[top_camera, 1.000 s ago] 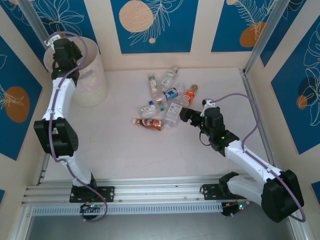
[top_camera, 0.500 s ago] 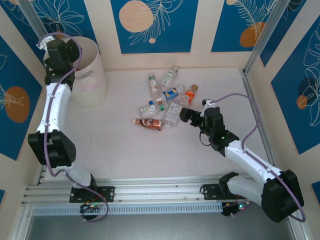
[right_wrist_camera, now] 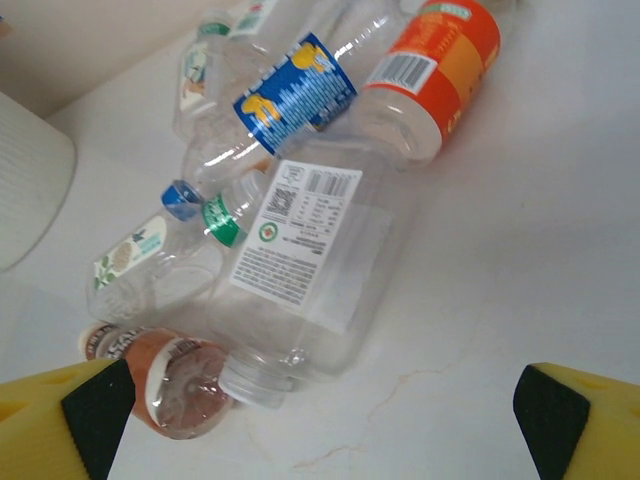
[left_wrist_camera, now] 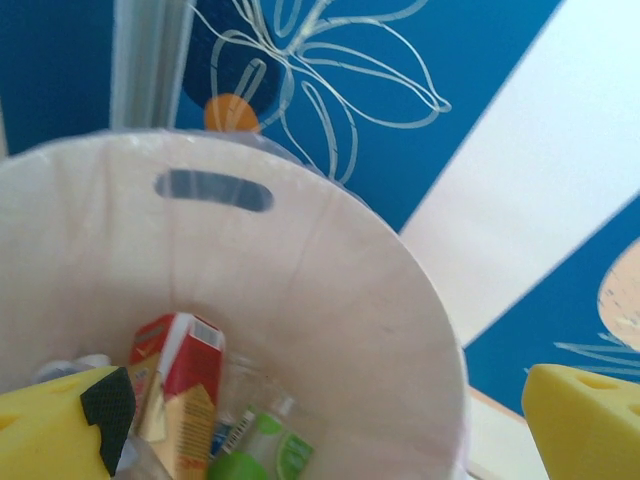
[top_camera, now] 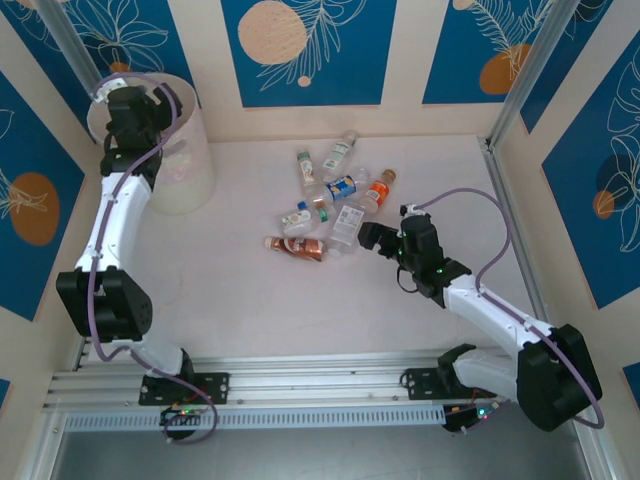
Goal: Put the plastic bottles in the bin
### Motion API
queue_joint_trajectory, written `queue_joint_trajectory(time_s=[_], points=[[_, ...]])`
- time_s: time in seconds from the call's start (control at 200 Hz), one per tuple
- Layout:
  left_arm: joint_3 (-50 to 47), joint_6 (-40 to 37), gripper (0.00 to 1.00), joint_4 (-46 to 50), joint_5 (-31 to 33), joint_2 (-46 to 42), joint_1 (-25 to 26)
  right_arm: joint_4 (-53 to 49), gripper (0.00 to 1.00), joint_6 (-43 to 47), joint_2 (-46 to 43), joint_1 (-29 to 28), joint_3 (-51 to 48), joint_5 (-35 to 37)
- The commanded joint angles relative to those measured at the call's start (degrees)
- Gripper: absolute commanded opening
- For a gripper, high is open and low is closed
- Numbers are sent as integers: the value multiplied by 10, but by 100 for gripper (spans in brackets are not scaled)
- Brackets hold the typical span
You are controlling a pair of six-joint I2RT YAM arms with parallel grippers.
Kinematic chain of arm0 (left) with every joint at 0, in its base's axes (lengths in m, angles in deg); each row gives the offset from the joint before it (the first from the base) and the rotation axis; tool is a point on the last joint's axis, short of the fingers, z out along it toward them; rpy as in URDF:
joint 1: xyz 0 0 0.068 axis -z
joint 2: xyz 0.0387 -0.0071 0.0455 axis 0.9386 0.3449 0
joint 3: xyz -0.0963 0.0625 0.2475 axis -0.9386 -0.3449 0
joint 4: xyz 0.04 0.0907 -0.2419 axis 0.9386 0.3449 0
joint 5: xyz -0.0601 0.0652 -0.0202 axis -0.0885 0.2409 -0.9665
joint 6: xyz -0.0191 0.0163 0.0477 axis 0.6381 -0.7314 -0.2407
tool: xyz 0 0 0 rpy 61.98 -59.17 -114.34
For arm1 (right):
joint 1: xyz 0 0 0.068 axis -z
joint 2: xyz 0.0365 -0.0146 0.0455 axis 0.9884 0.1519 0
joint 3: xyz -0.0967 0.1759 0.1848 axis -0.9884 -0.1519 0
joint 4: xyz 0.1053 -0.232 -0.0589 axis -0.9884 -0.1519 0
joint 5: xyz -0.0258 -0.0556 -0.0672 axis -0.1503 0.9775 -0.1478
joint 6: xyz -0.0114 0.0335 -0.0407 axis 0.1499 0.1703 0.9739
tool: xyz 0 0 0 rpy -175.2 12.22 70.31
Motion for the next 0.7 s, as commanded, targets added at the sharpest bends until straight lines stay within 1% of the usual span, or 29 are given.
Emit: queue_joint_trajectory(time_s=[0.0,0.145,0.22,0.325,0.385,0.445,0.51,0.59,0.695], points=[[-13,-5,100,-20,-25,-29,40,-24,100,-43,24,0,32,22],[-37,-12,100,-35,-53,-47,87,-29,100,-107,77,-7,45,12],[-72,-9,100,-70,-75,-64,108,-14,100,-109,110,-14,62,-9],[-124,13,100,-99,-105,-85,130,-24,100,-104,162,-29,111,-5],[-155,28,100,-104,-123,-96,138,-50,100,-105,192,-42,150,16],[-191,43,100,-115,-145,-107,145,-92,100,-115,235,-55,194,49],[-230,54,100,-124,-163,-118,148,-137,100,-122,280,-66,241,69],[-265,53,100,-113,-164,-134,150,-184,100,-122,331,-79,291,92],[-299,47,100,-80,-152,-159,150,-229,100,-110,388,-88,349,93]])
